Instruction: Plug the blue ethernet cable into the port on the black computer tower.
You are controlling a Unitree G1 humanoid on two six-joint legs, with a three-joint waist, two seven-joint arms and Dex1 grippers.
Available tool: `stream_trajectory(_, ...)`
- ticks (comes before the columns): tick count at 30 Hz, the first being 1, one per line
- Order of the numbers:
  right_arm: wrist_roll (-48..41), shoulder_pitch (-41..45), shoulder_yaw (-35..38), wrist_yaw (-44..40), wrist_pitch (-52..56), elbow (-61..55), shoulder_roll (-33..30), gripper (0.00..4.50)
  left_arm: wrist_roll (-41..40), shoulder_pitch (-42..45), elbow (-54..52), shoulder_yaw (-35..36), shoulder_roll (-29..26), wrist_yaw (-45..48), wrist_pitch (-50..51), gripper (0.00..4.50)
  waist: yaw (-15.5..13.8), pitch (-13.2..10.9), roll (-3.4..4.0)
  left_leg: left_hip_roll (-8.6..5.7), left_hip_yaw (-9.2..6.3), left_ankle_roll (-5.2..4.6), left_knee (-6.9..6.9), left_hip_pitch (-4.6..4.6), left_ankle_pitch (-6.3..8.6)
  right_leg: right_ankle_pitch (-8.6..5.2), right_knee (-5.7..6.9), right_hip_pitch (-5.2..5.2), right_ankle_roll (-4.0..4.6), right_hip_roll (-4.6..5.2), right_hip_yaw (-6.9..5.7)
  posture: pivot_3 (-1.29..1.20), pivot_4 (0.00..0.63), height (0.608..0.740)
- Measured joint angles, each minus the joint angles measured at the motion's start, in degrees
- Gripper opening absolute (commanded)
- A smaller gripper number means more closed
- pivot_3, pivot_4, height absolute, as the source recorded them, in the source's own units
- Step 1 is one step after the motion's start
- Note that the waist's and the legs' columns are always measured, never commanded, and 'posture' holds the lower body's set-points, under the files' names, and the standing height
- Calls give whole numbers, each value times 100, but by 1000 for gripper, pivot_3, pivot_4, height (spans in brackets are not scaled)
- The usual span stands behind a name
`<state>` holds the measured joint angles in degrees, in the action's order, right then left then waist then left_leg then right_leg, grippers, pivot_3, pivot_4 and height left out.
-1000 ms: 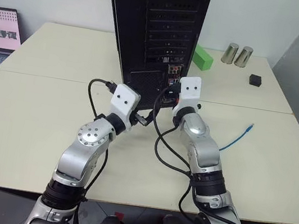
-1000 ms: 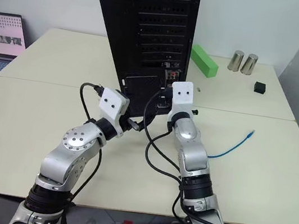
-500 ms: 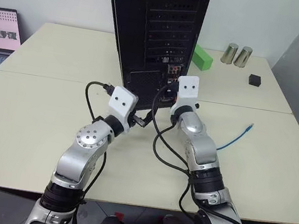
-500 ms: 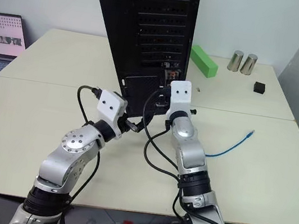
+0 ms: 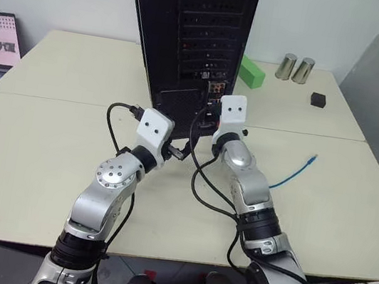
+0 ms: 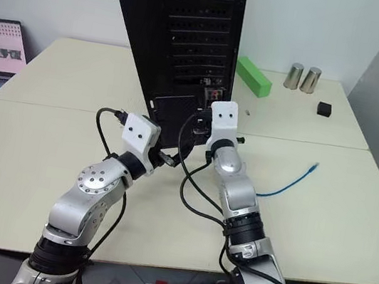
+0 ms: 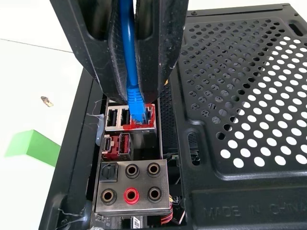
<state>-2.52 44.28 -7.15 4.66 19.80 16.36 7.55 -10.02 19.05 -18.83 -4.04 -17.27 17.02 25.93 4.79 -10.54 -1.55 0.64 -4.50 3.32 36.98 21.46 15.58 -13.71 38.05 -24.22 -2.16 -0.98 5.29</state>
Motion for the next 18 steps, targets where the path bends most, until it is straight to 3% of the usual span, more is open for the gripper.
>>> stream_trajectory(1,-30,-1,-1,-34,0,-2,-1,0,0,0,0,0,0,0,0,4452,2,0,0,0,0,0,0,0,0,0,0,0,0,0,0,0,150,740)
stream_trajectory(3,-61,-4,-31,-86,19,-25,-4,694,0,0,1,0,-1,0,0,4500,6,0,0,0,0,0,-1,1,0,0,-1,-1,1,0,0,0,150,740)
stream_trajectory(6,-93,-90,-66,-159,141,-218,-12,1246,-2,0,1,-1,-2,0,-1,4500,1,0,0,1,-5,0,-4,7,0,2,-5,-3,4,0,-4,0,150,740)
stream_trajectory(13,-98,-1208,-349,-648,995,-1617,-319,2869,-3,0,3,64,-40,-2,-1,4500,-26,0,0,-5,-14,1,-3,39,1,6,-14,-22,11,12,-15,0,150,740)
stream_trajectory(18,-165,-1716,-383,-1098,1594,-3096,-919,4028,-46,7,-7,190,-221,104,192,4500,-34,0,0,-4,-19,1,-1,35,0,-11,-13,-19,-17,5,-20,0,150,740)
